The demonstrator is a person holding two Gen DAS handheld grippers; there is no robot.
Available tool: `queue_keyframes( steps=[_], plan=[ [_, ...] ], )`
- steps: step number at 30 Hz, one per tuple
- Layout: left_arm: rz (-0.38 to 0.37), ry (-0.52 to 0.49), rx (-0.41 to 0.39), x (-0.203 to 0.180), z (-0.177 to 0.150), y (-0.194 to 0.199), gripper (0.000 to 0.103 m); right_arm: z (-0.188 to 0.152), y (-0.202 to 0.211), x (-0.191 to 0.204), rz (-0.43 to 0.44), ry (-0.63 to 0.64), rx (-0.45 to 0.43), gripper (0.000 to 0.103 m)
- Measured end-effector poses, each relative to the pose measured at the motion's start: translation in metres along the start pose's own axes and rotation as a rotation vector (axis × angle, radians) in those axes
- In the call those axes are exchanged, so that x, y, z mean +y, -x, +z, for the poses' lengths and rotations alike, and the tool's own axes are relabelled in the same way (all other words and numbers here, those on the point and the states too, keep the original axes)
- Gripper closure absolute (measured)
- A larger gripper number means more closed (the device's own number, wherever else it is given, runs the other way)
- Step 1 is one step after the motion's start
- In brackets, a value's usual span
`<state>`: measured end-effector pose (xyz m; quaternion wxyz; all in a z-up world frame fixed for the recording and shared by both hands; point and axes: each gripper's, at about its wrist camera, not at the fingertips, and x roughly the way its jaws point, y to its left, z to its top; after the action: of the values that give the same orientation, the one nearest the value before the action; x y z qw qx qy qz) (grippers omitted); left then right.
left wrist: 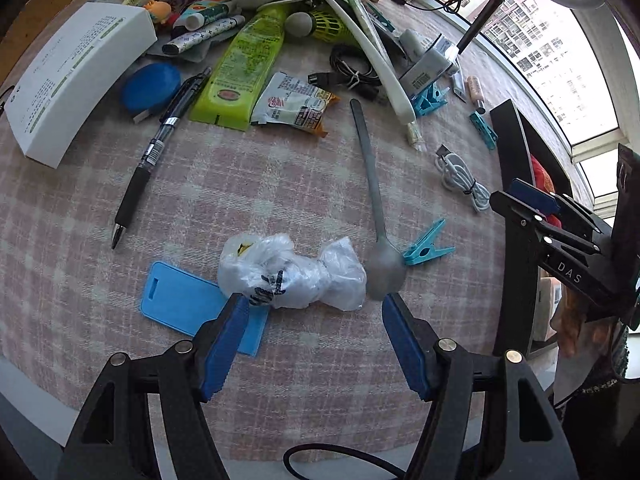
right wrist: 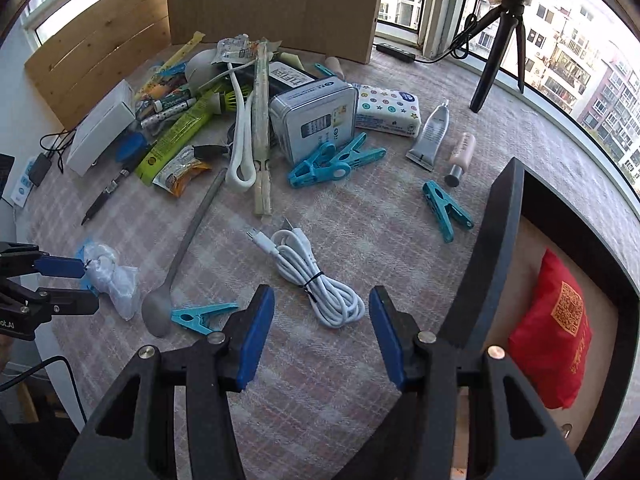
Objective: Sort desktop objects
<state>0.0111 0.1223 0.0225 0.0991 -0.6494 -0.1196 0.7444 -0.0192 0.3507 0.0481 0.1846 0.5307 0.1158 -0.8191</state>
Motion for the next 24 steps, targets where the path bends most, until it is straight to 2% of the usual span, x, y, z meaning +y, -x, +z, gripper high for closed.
queue_keyframes(
  steps=[7, 10, 11, 13, 17, 19, 21, 22, 23, 24],
  plan=[
    [0.058, -0.021, 0.014, -0.007, 0.023, -0.021, 0.037, 0.007, -0.020, 0.002, 0.011, -0.007, 0.035, 0.054],
    [0.110, -0.062, 0.001, -0.014, 0.033, -0.026, 0.042, 0.009, -0.026, 0.006, 0.010, -0.005, 0.045, 0.054],
    [0.121, -0.073, 0.003, -0.016, 0.034, -0.028, 0.046, 0.009, -0.028, 0.007, 0.006, -0.005, 0.049, 0.054],
    [0.130, -0.096, 0.008, -0.021, 0.033, -0.030, 0.050, 0.009, -0.031, 0.008, -0.013, -0.001, 0.048, 0.054],
    [0.147, -0.135, 0.005, -0.026, 0.024, -0.030, 0.050, 0.008, -0.036, 0.005, -0.015, -0.018, 0.058, 0.055],
    [0.146, -0.144, 0.003, -0.025, 0.019, -0.029, 0.050, 0.005, -0.036, 0.004, -0.017, -0.021, 0.046, 0.067],
    [0.152, -0.160, -0.011, -0.025, 0.015, -0.028, 0.054, 0.003, -0.034, 0.005, -0.026, -0.016, 0.038, 0.075],
    [0.162, -0.166, -0.018, -0.025, 0.014, -0.027, 0.060, 0.002, -0.033, 0.004, -0.017, -0.027, 0.034, 0.080],
    [0.171, -0.167, -0.024, -0.024, 0.014, -0.027, 0.067, 0.002, -0.032, 0.003, -0.010, -0.044, 0.034, 0.080],
    [0.170, -0.162, -0.030, -0.023, 0.014, -0.026, 0.067, 0.002, -0.032, 0.002, -0.004, -0.060, 0.033, 0.081]
  ],
)
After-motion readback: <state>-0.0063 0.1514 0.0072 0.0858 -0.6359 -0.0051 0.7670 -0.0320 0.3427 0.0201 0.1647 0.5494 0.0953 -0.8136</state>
